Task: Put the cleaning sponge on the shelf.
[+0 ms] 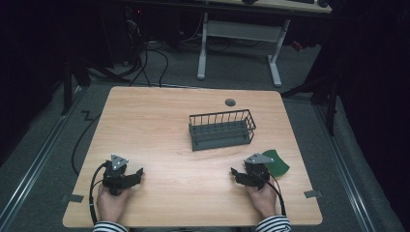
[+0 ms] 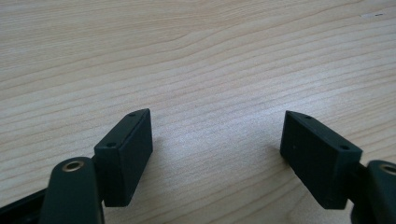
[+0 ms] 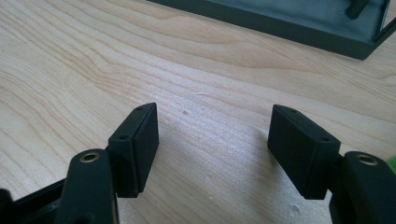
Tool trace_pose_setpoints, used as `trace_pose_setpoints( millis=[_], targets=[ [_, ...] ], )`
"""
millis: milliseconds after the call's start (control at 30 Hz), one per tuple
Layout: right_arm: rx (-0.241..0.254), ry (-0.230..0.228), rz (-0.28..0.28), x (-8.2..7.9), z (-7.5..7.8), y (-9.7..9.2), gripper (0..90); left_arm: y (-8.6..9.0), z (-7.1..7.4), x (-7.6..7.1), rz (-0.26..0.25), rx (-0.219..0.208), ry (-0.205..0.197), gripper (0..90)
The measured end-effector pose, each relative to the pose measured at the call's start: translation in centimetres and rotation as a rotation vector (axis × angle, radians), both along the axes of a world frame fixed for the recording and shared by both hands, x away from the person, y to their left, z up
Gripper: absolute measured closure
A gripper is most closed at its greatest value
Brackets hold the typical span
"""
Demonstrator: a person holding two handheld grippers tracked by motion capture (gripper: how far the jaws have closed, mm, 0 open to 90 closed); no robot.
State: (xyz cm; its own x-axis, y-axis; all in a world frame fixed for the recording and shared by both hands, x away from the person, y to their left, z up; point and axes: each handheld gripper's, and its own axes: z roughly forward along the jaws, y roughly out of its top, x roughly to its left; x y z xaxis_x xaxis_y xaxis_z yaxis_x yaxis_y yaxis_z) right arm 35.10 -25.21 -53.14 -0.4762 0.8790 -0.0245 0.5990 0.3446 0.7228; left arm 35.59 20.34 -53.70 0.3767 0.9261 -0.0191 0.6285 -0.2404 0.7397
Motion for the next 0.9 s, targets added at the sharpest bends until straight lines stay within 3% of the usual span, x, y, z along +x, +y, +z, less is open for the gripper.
trace_pose_setpoints(
  millis=[400, 900],
  targets=[
    [0.005, 0.003, -0.011, -0.04, 0.00, 0.07, 34.4, 0.04, 0.01, -0.05, 0.019, -0.001, -0.007, 29.9],
    [0.006, 0.004, -0.012, -0.06, 0.00, 0.09, 33.9, -0.14, 0.00, 0.03, 0.004, 0.001, 0.002, 24.1]
  ],
)
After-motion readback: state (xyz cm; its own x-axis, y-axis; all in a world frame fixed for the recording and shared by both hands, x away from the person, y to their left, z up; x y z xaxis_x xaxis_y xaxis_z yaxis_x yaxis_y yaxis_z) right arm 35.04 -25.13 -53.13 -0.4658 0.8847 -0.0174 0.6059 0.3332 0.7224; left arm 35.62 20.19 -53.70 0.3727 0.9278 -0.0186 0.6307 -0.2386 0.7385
